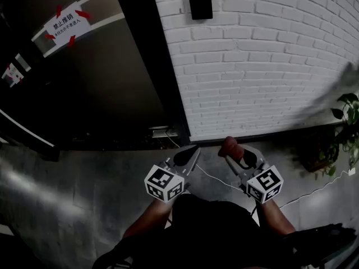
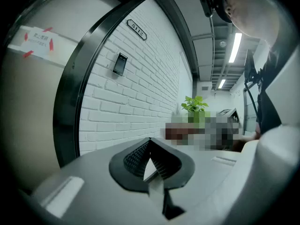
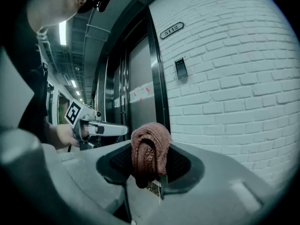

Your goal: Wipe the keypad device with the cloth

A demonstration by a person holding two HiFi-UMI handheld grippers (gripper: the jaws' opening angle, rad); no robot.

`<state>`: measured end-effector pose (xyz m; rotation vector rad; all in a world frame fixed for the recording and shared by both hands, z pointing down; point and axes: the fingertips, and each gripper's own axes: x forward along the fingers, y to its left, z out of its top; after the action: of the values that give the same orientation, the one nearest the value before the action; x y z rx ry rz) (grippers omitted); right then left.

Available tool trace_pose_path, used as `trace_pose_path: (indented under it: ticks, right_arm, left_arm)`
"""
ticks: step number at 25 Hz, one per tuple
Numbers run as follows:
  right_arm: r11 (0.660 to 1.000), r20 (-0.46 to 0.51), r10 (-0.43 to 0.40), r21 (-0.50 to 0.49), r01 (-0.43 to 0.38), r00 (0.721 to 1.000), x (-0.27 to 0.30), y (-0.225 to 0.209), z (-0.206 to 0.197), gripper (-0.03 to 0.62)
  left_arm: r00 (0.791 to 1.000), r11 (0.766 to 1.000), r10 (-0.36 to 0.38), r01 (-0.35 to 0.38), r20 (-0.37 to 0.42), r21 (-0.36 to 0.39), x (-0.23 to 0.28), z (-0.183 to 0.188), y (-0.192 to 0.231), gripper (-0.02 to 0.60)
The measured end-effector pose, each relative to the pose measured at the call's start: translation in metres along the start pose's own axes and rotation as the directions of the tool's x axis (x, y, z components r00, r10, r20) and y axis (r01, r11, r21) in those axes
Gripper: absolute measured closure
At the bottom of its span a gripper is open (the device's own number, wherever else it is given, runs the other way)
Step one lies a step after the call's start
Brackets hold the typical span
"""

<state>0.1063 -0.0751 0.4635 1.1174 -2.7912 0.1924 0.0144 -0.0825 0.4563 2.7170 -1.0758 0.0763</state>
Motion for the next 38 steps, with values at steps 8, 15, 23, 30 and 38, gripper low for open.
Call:
trace_pose_path:
  ticks: [8,15,23,30,38]
  right_arm:
    - [0.999,0.005,-0.035,-0.031,0.035,0.999,0.063,-0.011,0.035,0.448]
    - [0.973,0.07,-0.141,-0.175,0.151,0.988,0.107,-0.031,0.105,0.448]
    - [0.905,0.194,-0.211,-0.331,0.266,0.958,0.136,-0.058,0.209,0.448]
    - [0.808,0.252,-0.247,-0.48,0.342,0.936,0.157,-0.099,0.293,0.448]
    - [0.734,0.327,-0.227,-0.562,0.382,0.917,0.176,-0.129,0.377,0.448]
  left_arm:
    - [1.0,1.0,-0.016,0.016,0.005,-0.005,-0.006,0.026,0.064,0.565]
    - [0.991,0.991,-0.134,0.134,-0.018,0.003,0.0,0.035,0.091,0.565]
    - [0.981,0.981,-0.192,0.192,-0.038,-0.002,-0.004,0.031,0.114,0.565]
    - [0.98,0.98,-0.197,0.197,-0.029,-0.012,0.006,0.035,0.108,0.565]
    - [0.992,0.991,-0.129,0.129,-0.004,-0.028,0.023,0.038,0.105,0.565]
